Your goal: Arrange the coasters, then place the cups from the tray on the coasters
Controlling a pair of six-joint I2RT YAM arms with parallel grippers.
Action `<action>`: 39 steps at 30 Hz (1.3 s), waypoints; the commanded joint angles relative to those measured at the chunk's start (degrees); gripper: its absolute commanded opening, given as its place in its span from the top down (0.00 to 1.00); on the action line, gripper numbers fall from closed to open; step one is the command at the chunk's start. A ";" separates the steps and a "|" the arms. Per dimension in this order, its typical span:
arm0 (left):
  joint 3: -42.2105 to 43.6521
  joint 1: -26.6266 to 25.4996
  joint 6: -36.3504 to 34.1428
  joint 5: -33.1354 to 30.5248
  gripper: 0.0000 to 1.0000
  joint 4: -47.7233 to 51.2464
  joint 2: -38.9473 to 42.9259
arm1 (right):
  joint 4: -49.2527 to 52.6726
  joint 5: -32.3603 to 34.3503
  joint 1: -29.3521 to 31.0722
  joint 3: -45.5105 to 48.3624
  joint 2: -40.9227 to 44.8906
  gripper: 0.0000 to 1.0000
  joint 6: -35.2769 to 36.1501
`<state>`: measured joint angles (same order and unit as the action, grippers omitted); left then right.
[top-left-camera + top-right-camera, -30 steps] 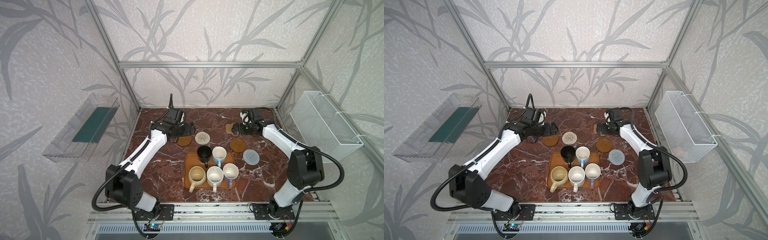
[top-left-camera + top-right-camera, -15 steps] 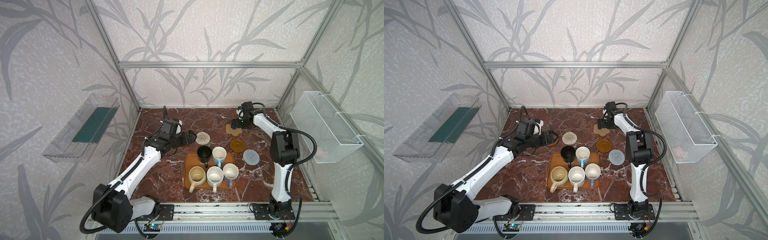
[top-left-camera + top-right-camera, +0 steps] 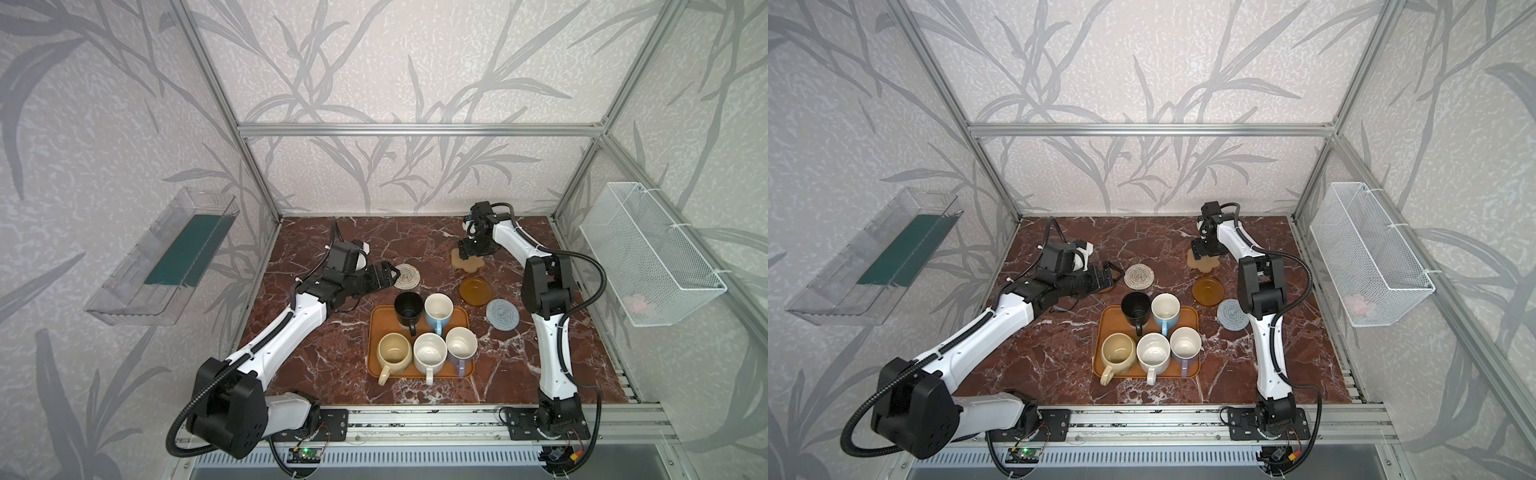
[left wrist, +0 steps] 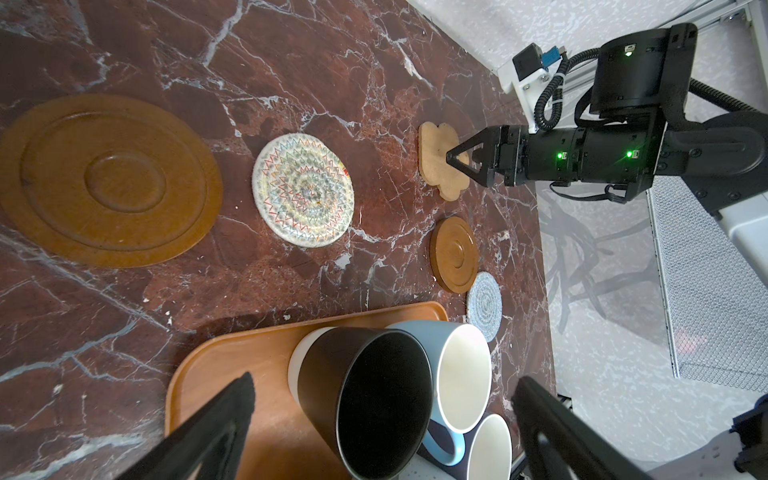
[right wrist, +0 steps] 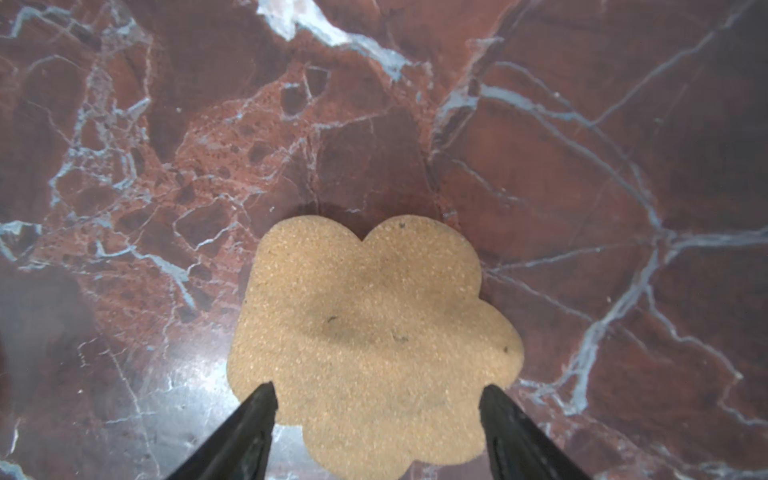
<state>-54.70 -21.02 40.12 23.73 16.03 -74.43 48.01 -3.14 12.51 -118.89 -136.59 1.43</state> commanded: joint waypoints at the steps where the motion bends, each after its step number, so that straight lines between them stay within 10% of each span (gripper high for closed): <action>1: 0.38 -0.34 1.10 0.55 0.01 -2.23 -0.95 | 6.35 0.55 0.75 -4.12 -3.54 0.26 2.51; 20: -1.21 -0.21 -0.81 0.11 0.01 -0.35 -2.12 | 14.47 -2.37 6.33 -10.75 -8.69 0.33 11.22; 39: -0.67 -0.12 -2.06 -0.18 0.01 1.28 -0.99 | 11.43 -0.39 12.77 2.47 -2.10 0.38 23.66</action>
<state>-54.70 -21.23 38.96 23.68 16.27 -76.79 57.04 -3.42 23.24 -120.46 -139.09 21.30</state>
